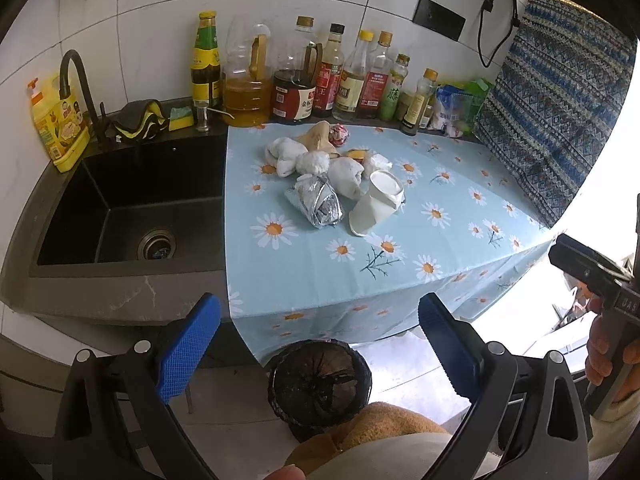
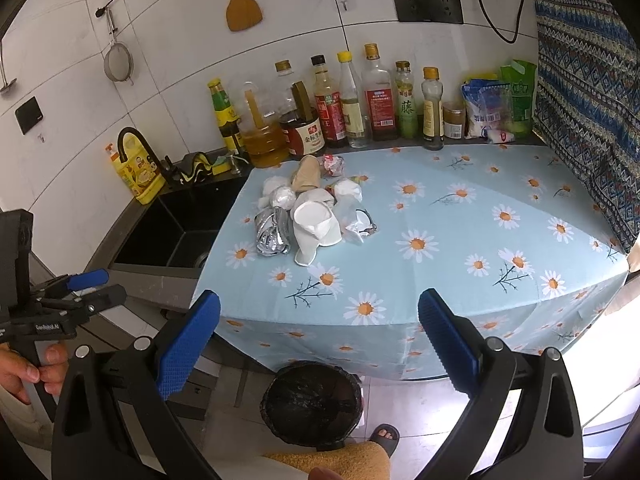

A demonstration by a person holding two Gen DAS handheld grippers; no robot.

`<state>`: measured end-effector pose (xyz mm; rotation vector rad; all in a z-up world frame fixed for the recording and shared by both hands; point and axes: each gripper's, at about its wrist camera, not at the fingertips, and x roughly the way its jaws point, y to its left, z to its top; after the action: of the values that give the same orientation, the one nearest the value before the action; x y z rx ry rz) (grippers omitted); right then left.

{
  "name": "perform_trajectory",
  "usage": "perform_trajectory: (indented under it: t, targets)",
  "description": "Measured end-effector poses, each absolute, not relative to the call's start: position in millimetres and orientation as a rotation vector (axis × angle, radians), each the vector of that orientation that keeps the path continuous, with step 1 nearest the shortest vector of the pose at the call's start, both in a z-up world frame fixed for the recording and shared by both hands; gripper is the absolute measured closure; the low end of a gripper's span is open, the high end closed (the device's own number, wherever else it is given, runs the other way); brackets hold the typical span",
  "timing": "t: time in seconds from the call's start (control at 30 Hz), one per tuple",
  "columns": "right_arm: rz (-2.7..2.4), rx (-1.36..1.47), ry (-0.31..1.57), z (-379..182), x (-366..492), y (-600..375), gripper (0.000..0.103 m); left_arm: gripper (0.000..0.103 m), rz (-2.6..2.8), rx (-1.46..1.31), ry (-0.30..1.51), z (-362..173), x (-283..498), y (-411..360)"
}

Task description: Collect trash

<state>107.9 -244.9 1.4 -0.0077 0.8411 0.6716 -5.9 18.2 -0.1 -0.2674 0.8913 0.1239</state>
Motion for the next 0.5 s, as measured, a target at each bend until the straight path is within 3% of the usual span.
perform_trajectory:
  t: [0.5]
  targets:
    - [0.666,-0.018,0.862,-1.2,114.7,-243.5,0.005,0.007,0.120,-0.282,0.899,-2.3,2.1,17.4]
